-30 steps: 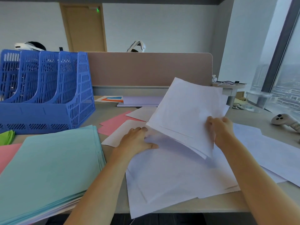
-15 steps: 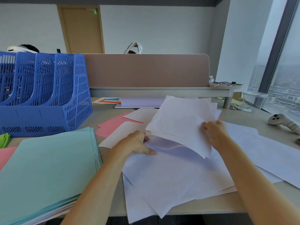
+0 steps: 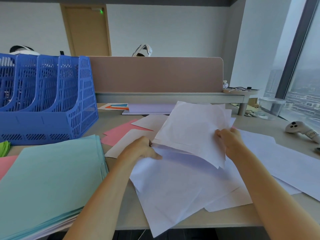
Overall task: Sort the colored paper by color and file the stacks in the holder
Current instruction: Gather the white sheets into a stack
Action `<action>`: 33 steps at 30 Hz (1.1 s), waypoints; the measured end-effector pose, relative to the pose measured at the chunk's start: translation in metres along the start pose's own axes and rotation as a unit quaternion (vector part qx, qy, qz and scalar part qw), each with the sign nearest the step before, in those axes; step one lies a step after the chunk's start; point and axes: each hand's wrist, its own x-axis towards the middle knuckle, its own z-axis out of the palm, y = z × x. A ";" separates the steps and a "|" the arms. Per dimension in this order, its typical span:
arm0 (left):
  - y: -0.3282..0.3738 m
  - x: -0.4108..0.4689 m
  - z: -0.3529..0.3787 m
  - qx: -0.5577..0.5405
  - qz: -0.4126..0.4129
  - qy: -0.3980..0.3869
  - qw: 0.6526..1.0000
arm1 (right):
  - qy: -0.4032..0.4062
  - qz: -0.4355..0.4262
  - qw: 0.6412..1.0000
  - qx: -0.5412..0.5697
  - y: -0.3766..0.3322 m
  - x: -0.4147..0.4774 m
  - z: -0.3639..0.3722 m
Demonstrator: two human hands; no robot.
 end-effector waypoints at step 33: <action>-0.007 -0.004 -0.006 -0.253 -0.046 0.042 0.966 | -0.140 0.017 0.984 -0.105 0.004 -0.020 0.012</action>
